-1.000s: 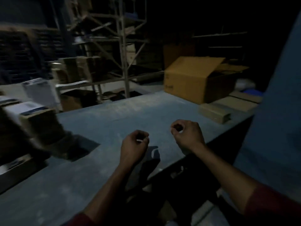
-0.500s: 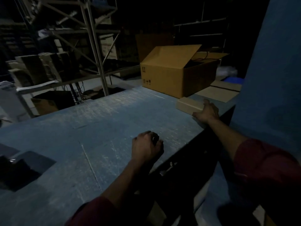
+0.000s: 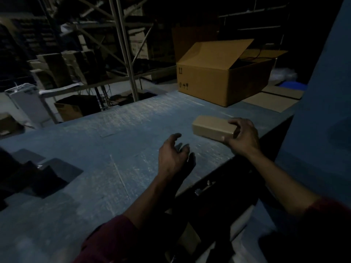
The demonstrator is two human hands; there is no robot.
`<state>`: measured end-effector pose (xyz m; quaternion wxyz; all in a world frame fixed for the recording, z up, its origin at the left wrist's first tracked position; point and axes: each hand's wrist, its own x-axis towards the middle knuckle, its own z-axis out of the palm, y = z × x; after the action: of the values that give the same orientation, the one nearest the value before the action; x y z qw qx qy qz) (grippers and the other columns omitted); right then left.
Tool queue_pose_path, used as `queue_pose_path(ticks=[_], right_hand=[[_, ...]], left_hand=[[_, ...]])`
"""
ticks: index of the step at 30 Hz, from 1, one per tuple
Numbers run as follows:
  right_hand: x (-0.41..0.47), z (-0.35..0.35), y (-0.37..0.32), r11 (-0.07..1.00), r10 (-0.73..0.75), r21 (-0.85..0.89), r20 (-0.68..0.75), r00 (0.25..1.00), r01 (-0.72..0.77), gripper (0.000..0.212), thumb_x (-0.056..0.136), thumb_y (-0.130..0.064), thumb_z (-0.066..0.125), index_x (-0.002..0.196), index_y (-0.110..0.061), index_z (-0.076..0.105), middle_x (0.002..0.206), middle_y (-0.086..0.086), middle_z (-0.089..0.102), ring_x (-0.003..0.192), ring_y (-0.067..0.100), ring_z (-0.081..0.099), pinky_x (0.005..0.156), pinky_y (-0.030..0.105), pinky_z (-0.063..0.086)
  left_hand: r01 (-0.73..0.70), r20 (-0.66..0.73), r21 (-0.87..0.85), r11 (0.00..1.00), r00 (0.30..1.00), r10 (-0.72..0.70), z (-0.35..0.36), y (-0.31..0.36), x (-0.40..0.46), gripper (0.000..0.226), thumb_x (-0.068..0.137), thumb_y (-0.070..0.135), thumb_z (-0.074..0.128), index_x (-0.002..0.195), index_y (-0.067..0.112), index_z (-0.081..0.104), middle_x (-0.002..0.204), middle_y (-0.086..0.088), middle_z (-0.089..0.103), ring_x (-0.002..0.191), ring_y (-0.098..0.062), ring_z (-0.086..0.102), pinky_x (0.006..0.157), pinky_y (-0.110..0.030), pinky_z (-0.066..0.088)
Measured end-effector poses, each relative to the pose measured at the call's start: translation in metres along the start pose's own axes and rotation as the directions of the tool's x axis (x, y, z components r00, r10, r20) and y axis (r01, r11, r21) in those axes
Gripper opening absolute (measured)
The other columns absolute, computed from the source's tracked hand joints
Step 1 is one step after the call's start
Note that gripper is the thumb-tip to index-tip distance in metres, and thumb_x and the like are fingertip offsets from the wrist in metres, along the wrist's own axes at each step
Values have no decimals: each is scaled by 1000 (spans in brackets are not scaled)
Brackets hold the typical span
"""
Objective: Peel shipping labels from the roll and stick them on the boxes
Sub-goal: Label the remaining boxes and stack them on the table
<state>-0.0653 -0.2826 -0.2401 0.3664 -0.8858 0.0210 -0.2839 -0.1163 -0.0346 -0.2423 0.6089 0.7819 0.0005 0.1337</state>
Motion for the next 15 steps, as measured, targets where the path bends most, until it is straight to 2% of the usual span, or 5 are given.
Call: queue_pose_path(ticks=[2, 4, 8, 12, 15], right_hand=[[-25, 3, -27, 990, -69, 126, 46, 997, 63, 65, 67, -14, 96, 125, -21, 67, 124, 0, 55, 99, 11, 57, 92, 26, 47], [-51, 11, -54, 956, -139, 273, 98, 985, 108, 64, 67, -11, 97, 122, -24, 67, 125, -4, 56, 109, 5, 56, 100, 32, 51], [-99, 41, -113, 825, -334, 533, 192, 923, 188, 61, 66, -19, 97, 117, -37, 68, 130, -9, 58, 125, 10, 58, 104, 35, 51], [-142, 76, -185, 718, -515, 658, 285, 808, 225, 58, 69, -14, 96, 117, -33, 69, 137, -4, 60, 131, 5, 56, 105, 24, 50], [-175, 107, -232, 658, -610, 718, 333, 719, 225, 59, 69, -15, 97, 117, -35, 71, 138, -8, 62, 135, 7, 55, 109, 39, 51]], left_hand=[[40, -33, -123, 992, 998, -45, -30, 6, -10, 50, 92, 14, 76, 135, 33, 60, 129, 9, 57, 116, -13, 61, 70, -27, 65], [-45, -62, -10, 999, 997, 45, -76, 7, -20, 62, 89, 12, 81, 142, 30, 54, 138, 4, 53, 124, -18, 55, 70, -15, 57], [-57, -59, 39, 998, 996, 60, -182, -10, -57, 78, 85, 8, 85, 144, 39, 45, 149, 7, 49, 137, -14, 48, 99, -48, 55], [-58, -77, -58, 997, 996, 54, -278, -15, -120, 85, 73, 9, 93, 145, 34, 54, 145, 14, 61, 133, 0, 56, 103, -45, 55], [-64, -189, -33, 997, 980, 56, -334, -17, -166, 66, 68, 16, 87, 130, 26, 67, 128, 15, 73, 125, -4, 65, 96, -37, 60]])
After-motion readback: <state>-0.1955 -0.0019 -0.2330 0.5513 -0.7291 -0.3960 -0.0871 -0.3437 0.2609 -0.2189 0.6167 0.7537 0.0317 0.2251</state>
